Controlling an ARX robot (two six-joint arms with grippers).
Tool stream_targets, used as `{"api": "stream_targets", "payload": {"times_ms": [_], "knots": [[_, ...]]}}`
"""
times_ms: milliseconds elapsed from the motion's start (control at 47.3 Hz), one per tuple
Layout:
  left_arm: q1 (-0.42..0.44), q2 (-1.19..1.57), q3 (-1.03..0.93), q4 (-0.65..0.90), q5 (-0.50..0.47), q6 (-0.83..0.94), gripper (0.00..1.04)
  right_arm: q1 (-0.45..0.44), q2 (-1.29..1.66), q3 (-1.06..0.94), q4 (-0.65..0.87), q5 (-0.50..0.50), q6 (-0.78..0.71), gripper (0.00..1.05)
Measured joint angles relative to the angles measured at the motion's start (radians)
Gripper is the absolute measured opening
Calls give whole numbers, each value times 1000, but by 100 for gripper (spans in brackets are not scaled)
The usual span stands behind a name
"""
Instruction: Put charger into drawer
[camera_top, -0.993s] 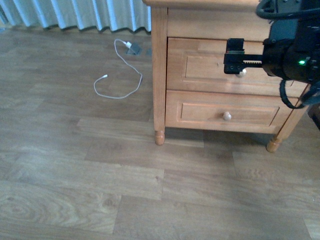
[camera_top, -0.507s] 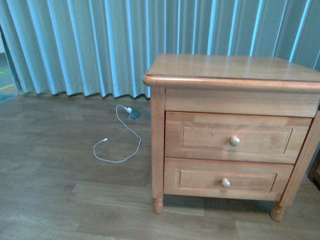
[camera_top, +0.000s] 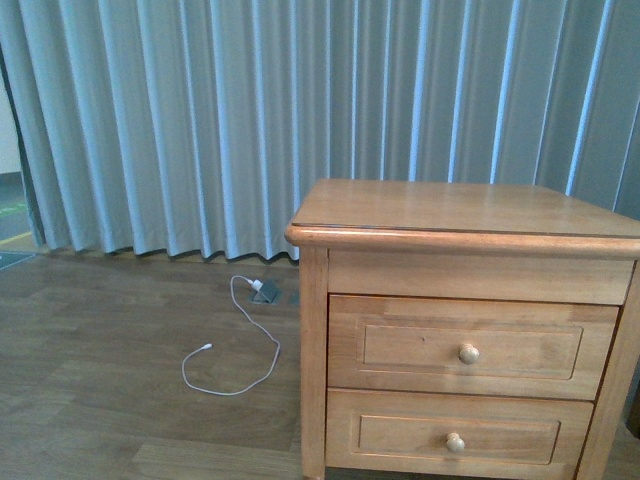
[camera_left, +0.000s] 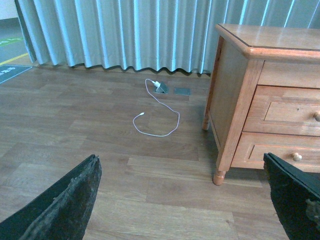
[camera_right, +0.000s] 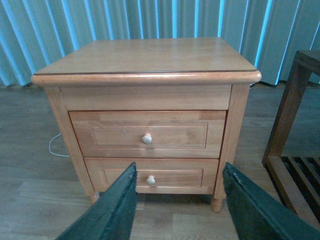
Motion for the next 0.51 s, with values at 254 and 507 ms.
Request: {"api": "stream_targets", "payload": {"times_ms": [254, 507], "knots": [[0, 0, 0, 0, 3, 0, 99, -113, -133, -80, -55, -110, -25, 2], [0, 0, 0, 0, 4, 0, 99, -114, -233, -115, -117, -112, -26, 2]]}}
